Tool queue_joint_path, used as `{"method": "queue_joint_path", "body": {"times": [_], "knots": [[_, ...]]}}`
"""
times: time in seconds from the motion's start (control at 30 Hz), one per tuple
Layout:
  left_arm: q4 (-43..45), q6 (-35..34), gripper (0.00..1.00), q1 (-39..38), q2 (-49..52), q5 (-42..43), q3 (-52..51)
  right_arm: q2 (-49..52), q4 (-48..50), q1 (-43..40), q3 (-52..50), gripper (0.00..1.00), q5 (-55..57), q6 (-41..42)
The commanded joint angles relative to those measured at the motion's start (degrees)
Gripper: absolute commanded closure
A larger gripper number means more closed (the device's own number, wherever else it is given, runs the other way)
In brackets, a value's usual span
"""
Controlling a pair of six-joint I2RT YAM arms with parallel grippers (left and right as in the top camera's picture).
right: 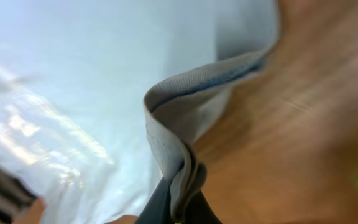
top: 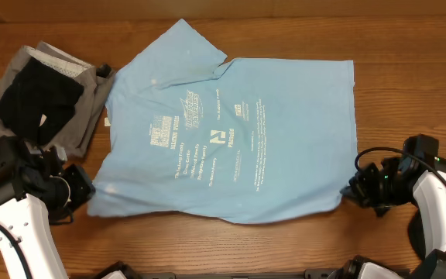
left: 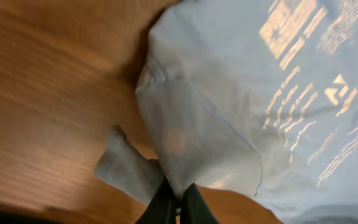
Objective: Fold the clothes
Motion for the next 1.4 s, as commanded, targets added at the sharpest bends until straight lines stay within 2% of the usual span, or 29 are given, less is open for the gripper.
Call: {"method": "queue_joint_path", "body": {"times": [0.0,0.3,0.53,0.67,0.83,1.03,1.23,1.37], "knots": [[2.97,0.28,0.96,0.22,-0.83,2.05,1.09,-1.01,2.62,0.28,-0.02,0.96,-5.44,0.87],[12.41,2.99,0.96,0.13,1.38,5.42,1.09,-1.01,13.84,0.28,-0.02,0.96,-5.44,8.20],[14.25,3.74,0.96,-3.87,4.59,7.17,1.09,-0.98,19.15,0.28,-0.02,0.96,-6.80,10.14],[10.64,3.80,0.96,-6.56,5.14,5.99,1.09,-1.01,15.47,0.26,0.00,0.96,-7.87,9.94],[3.89,3.78,0.96,-6.32,5.03,4.83,1.18,-1.46,5.31,0.26,3.10,0.96,-7.87,5.03],[-2.91,3.52,0.96,-6.14,5.01,4.70,1.22,-6.43,-9.97,0.26,9.29,0.96,2.78,3.15],[-6.14,-1.81,0.96,-5.84,5.01,-4.42,1.22,-9.97,-16.50,0.26,10.51,0.96,7.69,3.61],[-6.29,-2.75,0.96,-4.17,5.01,-5.64,1.64,-9.94,-17.77,0.26,10.49,0.96,11.47,3.61]]}}
